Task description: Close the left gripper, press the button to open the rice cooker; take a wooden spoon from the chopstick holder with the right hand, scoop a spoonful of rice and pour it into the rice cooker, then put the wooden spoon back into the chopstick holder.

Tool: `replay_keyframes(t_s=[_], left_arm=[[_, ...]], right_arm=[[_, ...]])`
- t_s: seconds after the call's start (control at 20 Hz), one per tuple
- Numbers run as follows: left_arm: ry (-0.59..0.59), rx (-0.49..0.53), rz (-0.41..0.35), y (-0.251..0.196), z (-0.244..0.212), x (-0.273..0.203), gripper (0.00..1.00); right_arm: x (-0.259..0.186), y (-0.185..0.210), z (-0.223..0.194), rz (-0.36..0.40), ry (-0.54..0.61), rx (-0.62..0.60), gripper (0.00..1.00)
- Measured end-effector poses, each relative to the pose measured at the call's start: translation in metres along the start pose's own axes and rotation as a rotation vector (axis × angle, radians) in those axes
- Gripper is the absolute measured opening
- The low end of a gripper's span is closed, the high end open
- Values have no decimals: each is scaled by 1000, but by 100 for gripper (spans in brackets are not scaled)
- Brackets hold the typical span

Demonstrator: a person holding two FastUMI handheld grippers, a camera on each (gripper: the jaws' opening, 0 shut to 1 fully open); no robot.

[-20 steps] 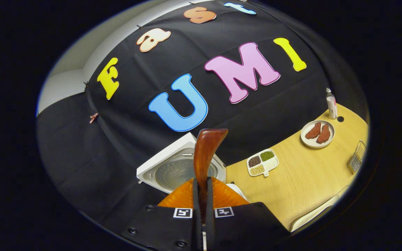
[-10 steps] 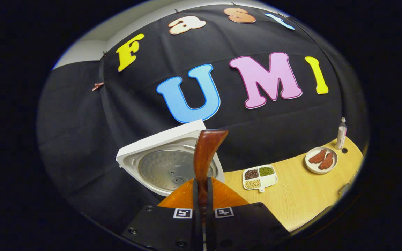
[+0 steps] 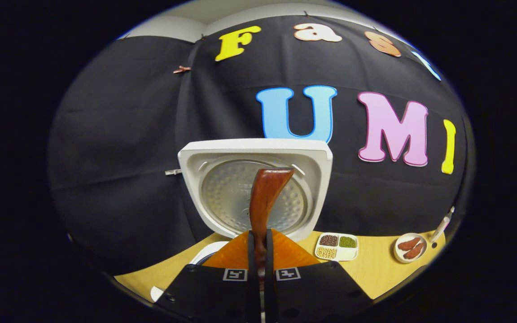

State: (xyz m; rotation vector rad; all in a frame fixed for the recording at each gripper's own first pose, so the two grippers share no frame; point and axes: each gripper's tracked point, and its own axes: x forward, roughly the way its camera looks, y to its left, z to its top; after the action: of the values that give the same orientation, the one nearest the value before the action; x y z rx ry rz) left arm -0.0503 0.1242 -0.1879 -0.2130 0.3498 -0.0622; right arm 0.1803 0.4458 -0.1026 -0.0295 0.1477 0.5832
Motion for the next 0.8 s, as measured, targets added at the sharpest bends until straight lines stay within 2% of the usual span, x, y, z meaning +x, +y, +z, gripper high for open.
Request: replay_keyframes(t_s=[0.3, 0.65, 0.8], left_arm=[[3, -12, 8, 2, -5, 1, 95], [12, -6, 12, 2, -10, -1, 95], [14, -4, 12, -1, -10, -1, 95]], right_arm=[[-8, 21, -12, 78, -2, -212, 8], [-25, 30, -24, 135, -24, -465, 8], [-28, 32, -35, 155, 7, -449, 8]])
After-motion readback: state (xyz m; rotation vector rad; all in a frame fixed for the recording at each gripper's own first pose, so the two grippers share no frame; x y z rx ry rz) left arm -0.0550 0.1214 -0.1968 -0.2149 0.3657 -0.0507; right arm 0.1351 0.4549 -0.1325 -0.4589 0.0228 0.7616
